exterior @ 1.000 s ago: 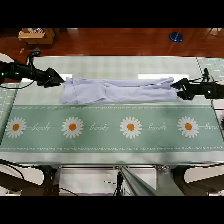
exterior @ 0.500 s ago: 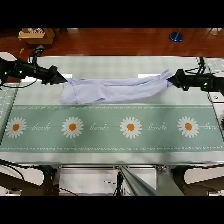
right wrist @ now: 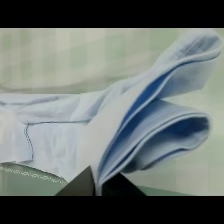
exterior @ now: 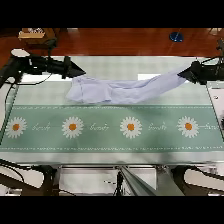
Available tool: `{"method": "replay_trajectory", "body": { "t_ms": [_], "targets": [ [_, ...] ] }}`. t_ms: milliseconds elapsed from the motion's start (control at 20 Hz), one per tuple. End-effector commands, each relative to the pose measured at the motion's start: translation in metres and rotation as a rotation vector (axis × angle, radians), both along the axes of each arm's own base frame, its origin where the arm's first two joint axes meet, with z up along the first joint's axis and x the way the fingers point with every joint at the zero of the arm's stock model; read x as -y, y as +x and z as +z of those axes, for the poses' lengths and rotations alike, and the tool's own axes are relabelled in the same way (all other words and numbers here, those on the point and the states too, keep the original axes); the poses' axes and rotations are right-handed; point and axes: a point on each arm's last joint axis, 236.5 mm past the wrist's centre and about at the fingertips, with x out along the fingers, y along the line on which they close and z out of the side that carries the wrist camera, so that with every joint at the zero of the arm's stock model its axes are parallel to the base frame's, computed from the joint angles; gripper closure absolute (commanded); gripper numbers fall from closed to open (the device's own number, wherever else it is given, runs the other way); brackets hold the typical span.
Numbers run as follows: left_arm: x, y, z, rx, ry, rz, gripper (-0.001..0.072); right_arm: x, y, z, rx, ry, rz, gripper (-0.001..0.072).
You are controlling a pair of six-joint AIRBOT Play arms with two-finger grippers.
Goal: Fold the shirts.
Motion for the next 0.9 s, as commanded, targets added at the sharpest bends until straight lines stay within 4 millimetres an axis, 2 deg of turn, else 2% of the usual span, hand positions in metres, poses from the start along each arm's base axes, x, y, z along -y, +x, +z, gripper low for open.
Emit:
{"method": "replay_trajectory", "body": {
  "t_ms": [0, 200, 350, 550, 850],
  "targets": [
    [0.06, -0.026, 0.007, 0.004, -0.031, -0.113, 0.0685, 0.01, -0.032, 0.0, -0.082, -0.105, 0.026, 0.0684],
    [0.121, -0.052, 0.0, 0.019, -0.017, -0.197, 0.0686, 0.011, -0.046, 0.011, -0.09, -0.145, 0.037, 0.0684],
    [0.157, -0.074, -0.014, -0.022, -0.008, -0.246, 0.0686, 0.009, -0.051, 0.019, -0.083, -0.145, 0.041, 0.0684],
    [0.192, -0.092, -0.036, -0.052, 0.013, -0.269, 0.0685, 0.006, -0.056, 0.03, -0.065, -0.149, 0.037, 0.0684],
    [0.225, -0.111, -0.078, -0.131, 0.053, -0.274, 0.0686, -0.001, -0.07, 0.053, -0.028, -0.16, 0.049, 0.0684]
  ]
}}
